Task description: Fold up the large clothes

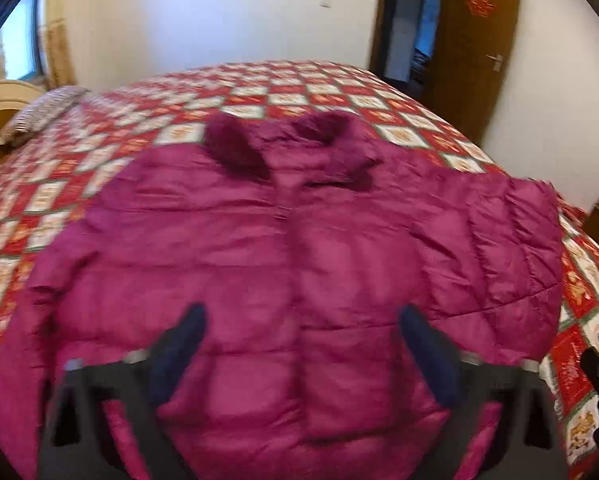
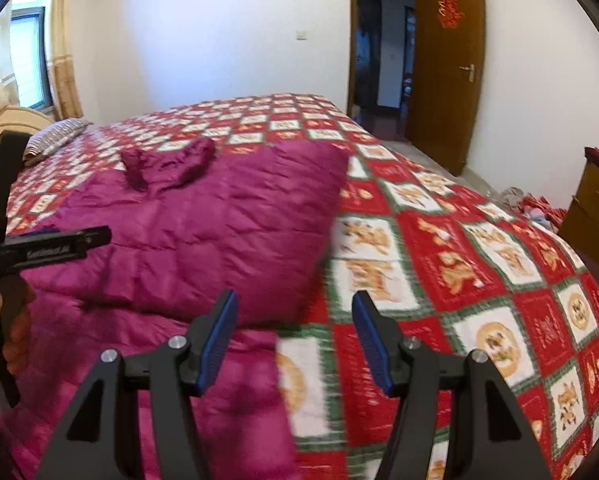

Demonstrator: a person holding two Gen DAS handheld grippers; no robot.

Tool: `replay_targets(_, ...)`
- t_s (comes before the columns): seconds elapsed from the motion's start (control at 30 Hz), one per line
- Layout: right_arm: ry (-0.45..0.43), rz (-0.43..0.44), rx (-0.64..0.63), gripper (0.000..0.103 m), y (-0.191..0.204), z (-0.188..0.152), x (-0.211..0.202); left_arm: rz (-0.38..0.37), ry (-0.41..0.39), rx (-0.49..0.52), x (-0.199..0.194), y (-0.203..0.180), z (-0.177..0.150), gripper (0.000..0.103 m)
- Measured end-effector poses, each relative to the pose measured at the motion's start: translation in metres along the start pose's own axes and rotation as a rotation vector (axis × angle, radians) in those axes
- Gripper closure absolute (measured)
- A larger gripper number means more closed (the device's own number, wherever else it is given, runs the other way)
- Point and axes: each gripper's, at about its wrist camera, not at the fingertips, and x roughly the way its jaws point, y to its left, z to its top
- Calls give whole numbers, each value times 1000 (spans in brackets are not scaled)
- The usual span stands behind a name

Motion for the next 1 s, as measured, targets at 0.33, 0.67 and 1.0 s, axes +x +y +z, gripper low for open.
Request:
replay_targets(0.33, 36, -37, 1, 41, -21, -12, 16, 65, -75, 96, -53, 16, -11, 95)
replay_targets(0.67, 116, -76, -88, 41, -2, -25, 42, 196, -12, 83, -41, 65, -49, 94)
replay_targets(1.0, 167, 21, -56, 54, -29, 2, 24, 374, -123, 132, -68, 75, -51, 33)
